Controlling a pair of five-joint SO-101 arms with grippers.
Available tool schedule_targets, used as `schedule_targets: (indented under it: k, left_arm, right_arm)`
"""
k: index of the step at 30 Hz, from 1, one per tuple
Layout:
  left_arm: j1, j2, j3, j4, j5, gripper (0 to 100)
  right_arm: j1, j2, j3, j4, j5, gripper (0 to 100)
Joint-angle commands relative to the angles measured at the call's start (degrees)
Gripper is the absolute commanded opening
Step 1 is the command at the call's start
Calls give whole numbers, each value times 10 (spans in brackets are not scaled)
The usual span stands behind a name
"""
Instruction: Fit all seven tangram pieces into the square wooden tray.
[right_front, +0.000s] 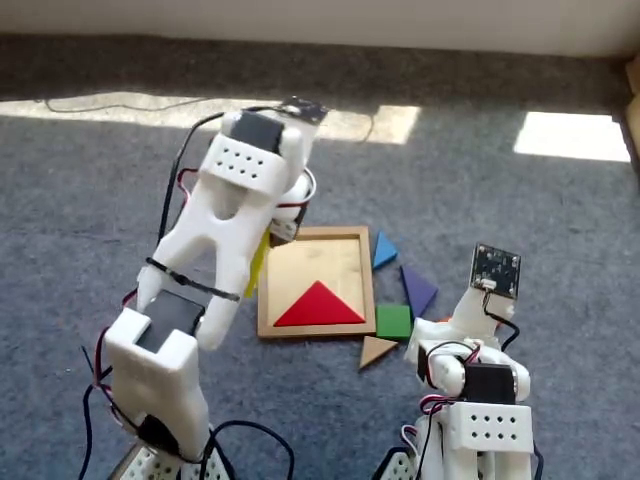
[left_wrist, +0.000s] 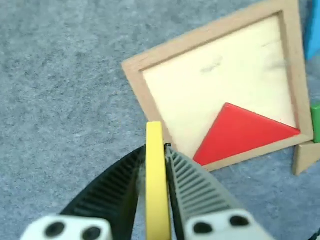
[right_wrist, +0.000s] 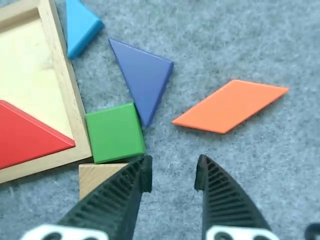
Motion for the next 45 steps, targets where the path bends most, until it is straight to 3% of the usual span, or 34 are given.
schedule_targets:
  k: [1,13,19,25,27,35,45]
  left_arm:
    - [55,-39,2,-8,-21,5]
    - [112,7,31,-71,-27,5]
    - [109,10,56,-111,-27,5]
    - [107,10,112,-147,-26,188]
    - [89,10,113,-147,-25,236]
    - [-5,9,113,-187,-26,238]
    - [-50,4,87,-184,-26,239]
  right_arm:
    - [6,-6,-4,-12,0,146]
    - [60,-6,-10,-13,0,146]
    - [63,-6,-10,-13,0,146]
    - [62,-6,-9,-13,0,146]
    - [62,-6,-9,-13,0,146]
    - [61,-6,-8,-13,0,146]
    - [58,-6,-7,-13,0,146]
